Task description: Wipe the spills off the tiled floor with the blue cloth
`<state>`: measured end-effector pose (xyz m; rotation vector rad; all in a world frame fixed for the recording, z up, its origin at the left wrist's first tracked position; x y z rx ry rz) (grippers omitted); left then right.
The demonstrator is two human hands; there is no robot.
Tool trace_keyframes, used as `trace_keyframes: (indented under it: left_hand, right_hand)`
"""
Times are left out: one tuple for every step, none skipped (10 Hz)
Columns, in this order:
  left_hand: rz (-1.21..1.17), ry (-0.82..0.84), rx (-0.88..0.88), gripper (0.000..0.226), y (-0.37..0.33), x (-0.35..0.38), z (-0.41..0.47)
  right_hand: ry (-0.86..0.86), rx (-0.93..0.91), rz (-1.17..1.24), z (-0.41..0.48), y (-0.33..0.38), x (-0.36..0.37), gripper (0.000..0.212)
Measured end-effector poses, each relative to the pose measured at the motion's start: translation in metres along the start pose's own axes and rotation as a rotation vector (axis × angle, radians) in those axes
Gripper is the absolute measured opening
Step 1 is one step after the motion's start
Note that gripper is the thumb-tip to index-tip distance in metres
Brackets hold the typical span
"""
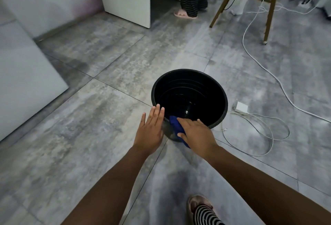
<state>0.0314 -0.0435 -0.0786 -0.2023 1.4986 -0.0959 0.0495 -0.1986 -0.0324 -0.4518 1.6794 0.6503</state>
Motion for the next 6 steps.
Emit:
trace_keyframes:
  left_hand:
    - [0.007, 0.007, 0.015, 0.066, 0.000, 0.000, 0.000]
    - [0.021, 0.017, 0.006, 0.065, -0.001, -0.002, -0.001]
    - [0.063, 0.015, 0.011, 0.065, -0.001, -0.002, -0.001]
    - [0.099, 0.027, -0.003, 0.065, 0.000, -0.005, -0.003]
    - [0.103, 0.036, -0.021, 0.064, 0.000, -0.009, -0.005]
    - [0.124, 0.091, -0.069, 0.062, 0.003, -0.015, -0.004]
  right_hand:
    - [-0.041, 0.009, -0.089, 0.003, 0.001, 0.002, 0.037]
    - [-0.043, 0.030, -0.099, 0.003, 0.001, 0.002, 0.036]
    - [-0.030, 0.031, -0.047, 0.001, 0.002, 0.001, 0.054]
    - [0.030, 0.035, -0.037, -0.003, 0.004, -0.004, 0.069]
    - [0.078, 0.038, -0.008, -0.007, 0.006, -0.013, 0.071]
    - [0.043, 0.052, 0.001, -0.005, 0.007, -0.029, 0.065]
Point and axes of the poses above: each hand's wrist, its own z-axis towards the middle knuckle, its own x-axis out of the palm, y = z × x, the point moved 5 cm from there along z, towards the middle knuckle, and after that the axes turned 10 degrees about -x, right-handed, at the moved point
